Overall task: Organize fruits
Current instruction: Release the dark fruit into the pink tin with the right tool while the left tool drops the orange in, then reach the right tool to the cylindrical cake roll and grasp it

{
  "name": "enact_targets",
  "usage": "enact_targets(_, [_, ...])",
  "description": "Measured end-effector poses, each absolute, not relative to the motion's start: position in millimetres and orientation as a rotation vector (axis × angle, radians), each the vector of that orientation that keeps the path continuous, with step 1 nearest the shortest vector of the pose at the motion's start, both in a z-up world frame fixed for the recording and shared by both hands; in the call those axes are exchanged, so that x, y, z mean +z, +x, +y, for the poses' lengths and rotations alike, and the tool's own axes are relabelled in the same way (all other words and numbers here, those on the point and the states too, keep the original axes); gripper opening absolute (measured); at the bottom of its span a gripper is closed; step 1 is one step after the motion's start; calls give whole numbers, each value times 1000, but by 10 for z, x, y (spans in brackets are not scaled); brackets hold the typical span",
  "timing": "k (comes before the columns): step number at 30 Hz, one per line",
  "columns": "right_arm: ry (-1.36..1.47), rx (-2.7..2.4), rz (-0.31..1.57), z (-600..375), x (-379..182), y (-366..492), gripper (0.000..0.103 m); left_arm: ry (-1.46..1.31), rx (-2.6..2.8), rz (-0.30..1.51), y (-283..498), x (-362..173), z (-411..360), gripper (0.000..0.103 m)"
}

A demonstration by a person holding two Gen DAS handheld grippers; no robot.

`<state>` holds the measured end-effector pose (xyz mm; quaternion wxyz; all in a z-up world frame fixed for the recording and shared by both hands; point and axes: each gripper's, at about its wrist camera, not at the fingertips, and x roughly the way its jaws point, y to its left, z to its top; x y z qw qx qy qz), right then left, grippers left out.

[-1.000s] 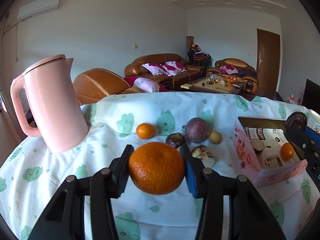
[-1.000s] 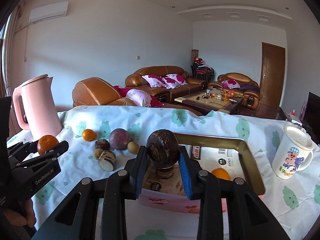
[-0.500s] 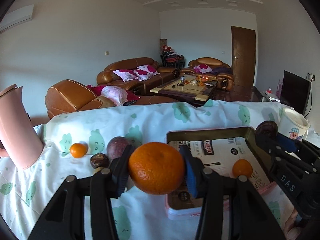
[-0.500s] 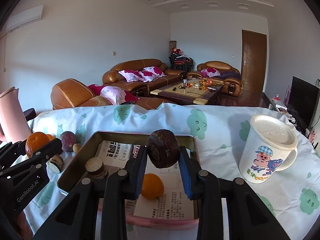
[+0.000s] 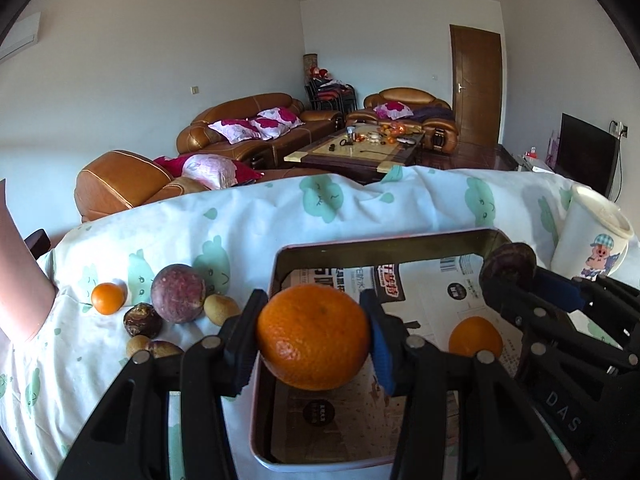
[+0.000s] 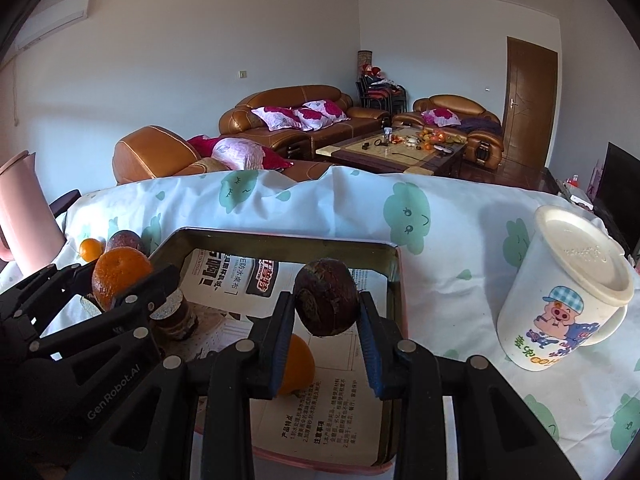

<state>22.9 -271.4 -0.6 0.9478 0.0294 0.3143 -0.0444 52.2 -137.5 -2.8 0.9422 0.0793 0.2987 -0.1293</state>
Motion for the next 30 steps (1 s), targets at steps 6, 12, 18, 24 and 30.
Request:
enact_targets(6, [69, -31, 685, -2691, -59, 300, 34, 174, -280, 645, 575, -75, -1435, 49])
enact_targets(12, [91, 5, 694, -2703, -87, 311, 34, 170, -279, 632, 528, -65, -1424, 54])
enact_targets(18, [113, -11, 668, -2747, -55, 272, 37, 183, -219, 567, 406, 30, -1378, 74])
enact_targets(24, [152, -87, 558, -2844, 87, 124, 66, 116, -166, 505, 327, 186, -1154, 103])
enact_targets(30, [197, -158, 424, -2935, 231, -57, 84, 110, -155, 514, 291, 189, -1024, 103])
